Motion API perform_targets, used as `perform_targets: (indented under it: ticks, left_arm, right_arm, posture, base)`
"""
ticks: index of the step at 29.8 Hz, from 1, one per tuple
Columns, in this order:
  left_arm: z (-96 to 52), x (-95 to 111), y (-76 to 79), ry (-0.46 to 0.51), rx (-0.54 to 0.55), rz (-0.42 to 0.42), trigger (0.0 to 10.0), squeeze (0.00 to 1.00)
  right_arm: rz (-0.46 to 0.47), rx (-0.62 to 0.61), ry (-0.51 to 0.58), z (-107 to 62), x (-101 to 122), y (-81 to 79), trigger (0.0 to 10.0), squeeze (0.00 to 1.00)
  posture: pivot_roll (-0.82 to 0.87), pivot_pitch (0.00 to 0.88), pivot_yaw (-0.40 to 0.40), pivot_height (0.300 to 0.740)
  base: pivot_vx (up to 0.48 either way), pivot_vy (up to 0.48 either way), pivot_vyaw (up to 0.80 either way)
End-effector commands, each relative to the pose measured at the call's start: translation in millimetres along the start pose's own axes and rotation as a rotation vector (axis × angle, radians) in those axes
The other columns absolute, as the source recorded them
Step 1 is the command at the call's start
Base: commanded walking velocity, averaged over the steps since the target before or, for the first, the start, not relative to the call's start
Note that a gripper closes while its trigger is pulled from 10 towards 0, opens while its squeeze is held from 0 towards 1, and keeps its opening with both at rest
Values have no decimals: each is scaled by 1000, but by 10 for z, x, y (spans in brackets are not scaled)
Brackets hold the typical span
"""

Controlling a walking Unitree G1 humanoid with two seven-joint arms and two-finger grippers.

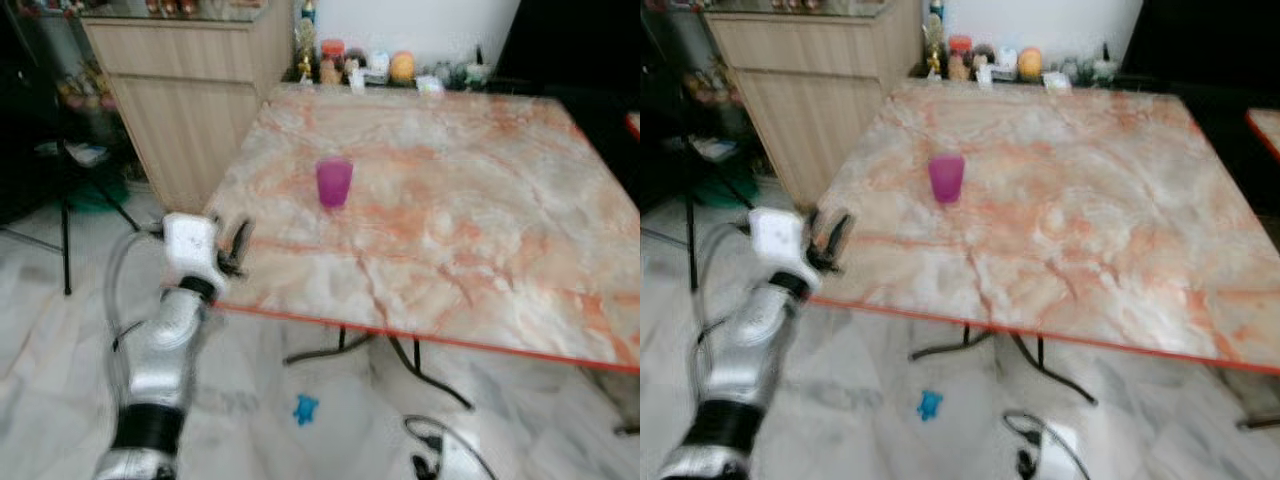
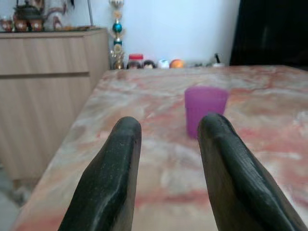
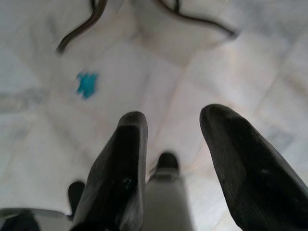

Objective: Setting the table

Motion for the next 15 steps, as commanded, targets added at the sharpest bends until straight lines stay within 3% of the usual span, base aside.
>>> perform_targets:
  ticks: [1,10,15]
  left_arm:
    - [-20,24,-90,0,18,11,10000,0]
    - [-16,24,-89,-3,9,10,10000,0]
    - [-20,21,-89,-5,7,6,10000,0]
  right_arm:
    - [7,22,-7,4,-15,-100,10000,0]
    - [14,33,-18,1,-36,-111,10000,0]
    - [14,33,-13,1,-31,-122,10000,0]
  posture:
    - [163,34,-34,740]
    - [168,35,-32,740]
    - [165,33,-31,740]
  base:
    - [262,0,0]
    - [256,0,-610]
    - [0,0,-459]
Point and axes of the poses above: a point about 5 cm out from each wrist's last joint towards the gripper, its own z axis pointing out of the wrist towards the gripper, its own x axis along the axis of the wrist's last joint, y = z × x, the point moved 2 cm from there along z, pointing out of the wrist towards the gripper, and after that the axes turned 1 degree about z, right-handed, at the moved point
